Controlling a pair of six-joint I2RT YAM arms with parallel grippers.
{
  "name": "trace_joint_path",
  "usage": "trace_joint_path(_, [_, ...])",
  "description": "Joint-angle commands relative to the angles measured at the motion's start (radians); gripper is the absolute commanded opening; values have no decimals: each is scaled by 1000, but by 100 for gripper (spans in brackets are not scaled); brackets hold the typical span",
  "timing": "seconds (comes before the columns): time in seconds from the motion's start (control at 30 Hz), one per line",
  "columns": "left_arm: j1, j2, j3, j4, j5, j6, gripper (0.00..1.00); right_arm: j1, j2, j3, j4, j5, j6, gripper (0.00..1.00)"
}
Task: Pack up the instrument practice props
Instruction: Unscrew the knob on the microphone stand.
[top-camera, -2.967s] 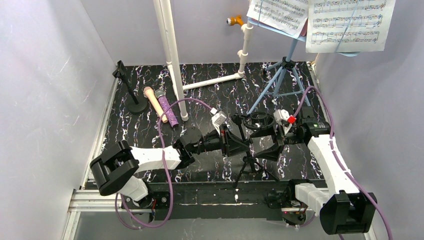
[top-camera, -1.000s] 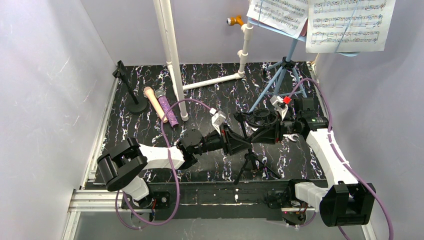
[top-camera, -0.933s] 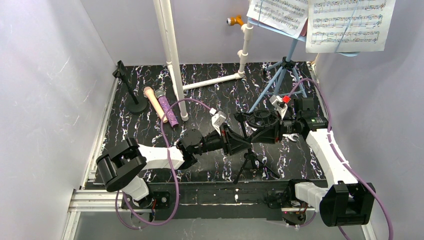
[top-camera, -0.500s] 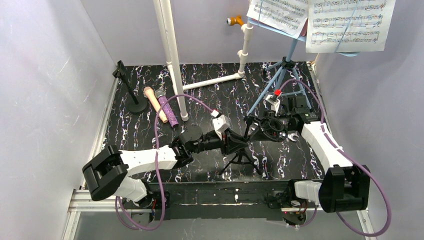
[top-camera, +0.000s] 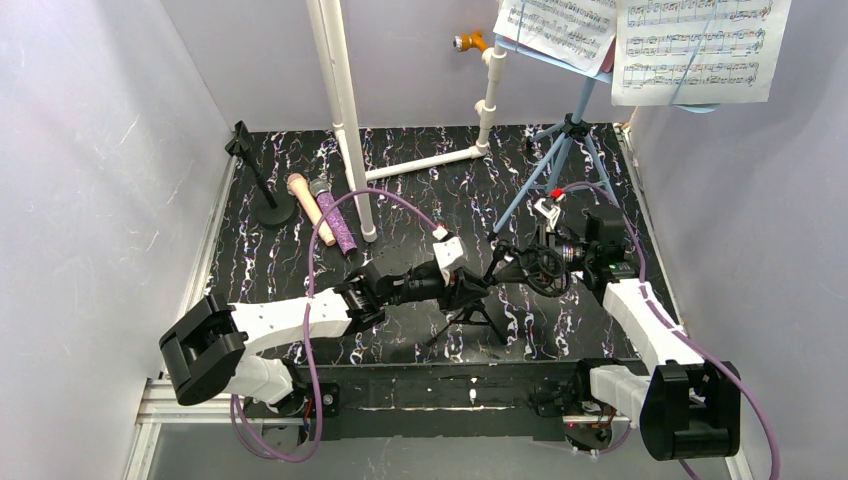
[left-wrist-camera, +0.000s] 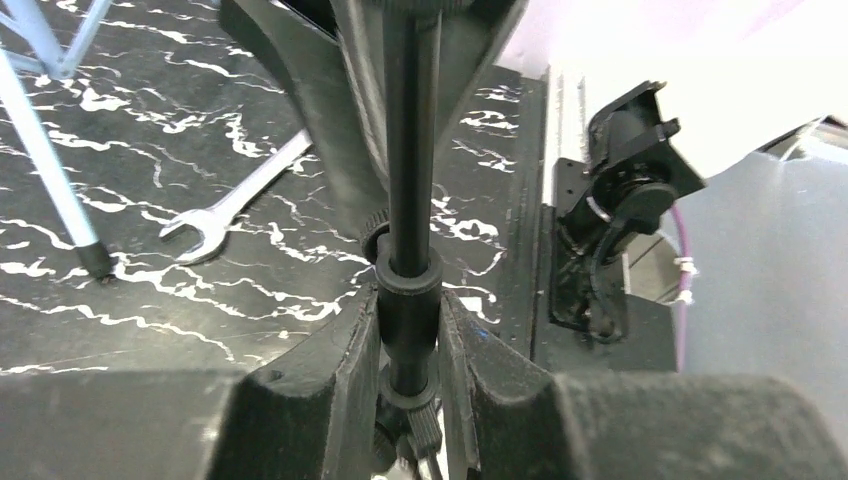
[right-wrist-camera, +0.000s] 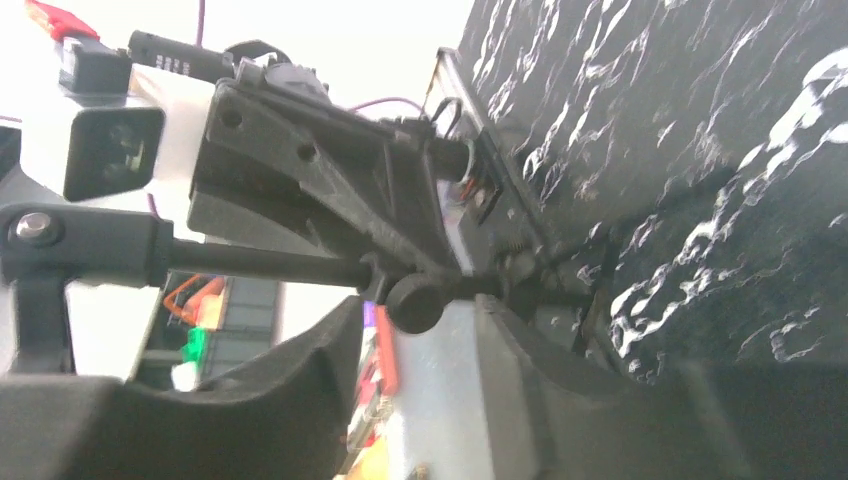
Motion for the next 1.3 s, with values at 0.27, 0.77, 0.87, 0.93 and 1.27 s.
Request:
trace_joint_path(0.27, [-6,-111,-198,479,-94,-408,0,-26,-41,42,153,-8,-124,98])
trace_joint_path(0.77, [-8,69,-132,729,-81,-654,0,-24,-16,331,-981,-171,-1641,98])
trace_joint_path(0.87, [-8,99,-111,731,-73,-659,0,-11,3,357,-1028,-171,-1668,98])
trace_joint_path(0.93, [-8,116,-98,732,-65,-664,0,-1,6,358,-1038,-171,-1668,97])
trace_joint_path(1.27, [-9,180,-51,738,-38,-684,0,7,7,358,-924,-172,-1484,75])
